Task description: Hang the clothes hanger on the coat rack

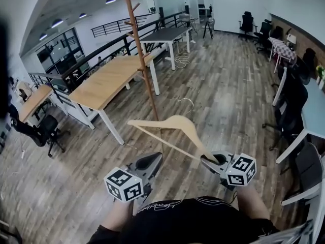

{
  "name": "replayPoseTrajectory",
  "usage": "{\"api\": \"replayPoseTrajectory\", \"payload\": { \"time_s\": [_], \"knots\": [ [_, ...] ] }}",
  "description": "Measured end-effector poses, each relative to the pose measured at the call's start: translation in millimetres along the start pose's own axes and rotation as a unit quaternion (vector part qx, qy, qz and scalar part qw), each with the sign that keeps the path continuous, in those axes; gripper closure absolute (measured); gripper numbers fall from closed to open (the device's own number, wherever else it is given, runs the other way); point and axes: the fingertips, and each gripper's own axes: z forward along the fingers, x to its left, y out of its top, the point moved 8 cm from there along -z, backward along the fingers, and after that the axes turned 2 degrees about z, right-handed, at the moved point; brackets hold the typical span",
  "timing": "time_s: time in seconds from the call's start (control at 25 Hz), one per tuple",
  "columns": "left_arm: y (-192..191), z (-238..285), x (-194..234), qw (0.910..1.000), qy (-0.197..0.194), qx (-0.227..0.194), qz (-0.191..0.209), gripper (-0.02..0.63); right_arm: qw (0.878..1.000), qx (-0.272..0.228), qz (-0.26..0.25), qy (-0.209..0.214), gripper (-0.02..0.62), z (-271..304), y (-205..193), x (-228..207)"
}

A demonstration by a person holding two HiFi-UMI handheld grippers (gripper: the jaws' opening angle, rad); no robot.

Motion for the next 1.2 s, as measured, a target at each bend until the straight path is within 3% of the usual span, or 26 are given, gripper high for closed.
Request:
{"api": "replayPoseTrajectory", "payload": {
  "time_s": [0.28, 0.64, 1.0, 1.2],
  "knots": [
    [15.0, 12.8, 3.4, 0.9996, -0.008, -0.024, 0.014, 0.598, 1.0, 0.005, -0.014, -0.002, 0.554, 2.1, 19.2, -17.4],
    [20.7, 48.5, 48.7, 0.9988, -0.025, -0.042, 0.004, 0.598, 1.0, 0.0, 0.004, -0.013, 0.554, 18.1, 27.6, -62.6],
    [23.4, 119.9, 143.7, 0.9984, -0.038, -0.038, -0.019, 0.598, 0.999, 0.009, 0.013, -0.031, 0.554, 73.8, 50.7, -150.6],
    [37.7, 162.6, 213.1, 0.998, -0.034, -0.036, -0.039, 0.598, 1.0, 0.014, 0.02, -0.015, 0.554, 124.9, 77.4, -212.0]
  ]
}}
